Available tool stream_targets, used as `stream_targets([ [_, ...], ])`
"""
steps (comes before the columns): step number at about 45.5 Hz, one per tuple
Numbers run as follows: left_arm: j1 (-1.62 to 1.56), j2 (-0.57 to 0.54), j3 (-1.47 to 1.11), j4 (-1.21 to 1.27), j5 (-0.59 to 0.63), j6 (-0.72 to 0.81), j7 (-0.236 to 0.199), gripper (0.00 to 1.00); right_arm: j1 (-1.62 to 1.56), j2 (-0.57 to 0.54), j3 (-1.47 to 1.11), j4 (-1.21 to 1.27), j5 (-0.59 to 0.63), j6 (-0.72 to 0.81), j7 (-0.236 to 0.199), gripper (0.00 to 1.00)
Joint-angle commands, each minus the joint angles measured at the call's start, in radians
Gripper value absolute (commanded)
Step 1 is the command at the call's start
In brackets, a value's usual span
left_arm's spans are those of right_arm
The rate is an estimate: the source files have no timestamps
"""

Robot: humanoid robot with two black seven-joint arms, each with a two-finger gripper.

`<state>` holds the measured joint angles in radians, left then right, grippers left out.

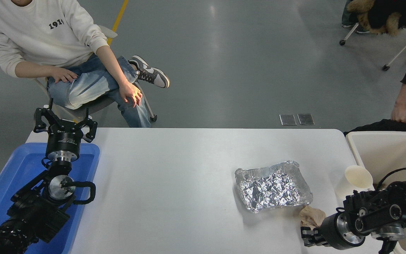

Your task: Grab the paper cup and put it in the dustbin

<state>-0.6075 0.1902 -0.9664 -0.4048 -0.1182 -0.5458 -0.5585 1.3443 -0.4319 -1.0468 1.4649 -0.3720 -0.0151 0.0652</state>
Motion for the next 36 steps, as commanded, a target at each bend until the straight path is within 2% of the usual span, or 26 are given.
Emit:
stream_targets([
  [1, 0.0, 0.0, 0.0, 0.001, 0.0, 0.0, 0.0, 0.99, 0.107, -0.01, -0.079, 0.049, 0.004, 0.007, 0.001, 0.0],
  [8, 0.0, 0.0, 0.0, 0.0, 0.0, 0.0, 0.0, 0.99, 0.269, -0.074, -0.142, 0.114, 0.002, 0.027, 0.001, 0.0],
  [12, 0.0, 0.0, 0.0, 0.0, 0.0, 0.0, 0.0, 0.99, 0.393, -0.111, -0.18, 0.127, 0.002, 0.102, 0.001, 0.0],
  [13, 0.0, 0.0, 0.0, 0.0, 0.0, 0.0, 0.0, 0.99, 0.421, -0.122, -0.18, 0.127, 0.002, 0.134, 0.001, 0.16],
  [14, 0.0, 0.0, 0.0, 0.0, 0.0, 0.001, 0.0, 0.99, 0.449, -0.134, -0.18, 0.127, 0.001, 0.167, 0.002, 0.49],
  [15, 0.0, 0.0, 0.0, 0.0, 0.0, 0.0, 0.0, 0.99, 0.475, -0.149, -0.18, 0.127, 0.001, 0.199, 0.002, 0.99],
  [16, 0.0, 0.0, 0.0, 0.0, 0.0, 0.001, 0.0, 0.99, 0.528, -0.166, -0.182, 0.127, 0.002, 0.258, 0.005, 0.99],
  [22, 0.0, 0.0, 0.0, 0.0, 0.0, 0.0, -0.001, 0.99, 0.686, -0.176, -0.209, 0.127, 0.002, 0.388, 0.005, 1.0],
  [36, 0.0, 0.0, 0.0, 0.0, 0.0, 0.0, 0.0, 0.99, 1.009, -0.119, -0.249, 0.127, 0.002, 0.745, 0.007, 1.0],
])
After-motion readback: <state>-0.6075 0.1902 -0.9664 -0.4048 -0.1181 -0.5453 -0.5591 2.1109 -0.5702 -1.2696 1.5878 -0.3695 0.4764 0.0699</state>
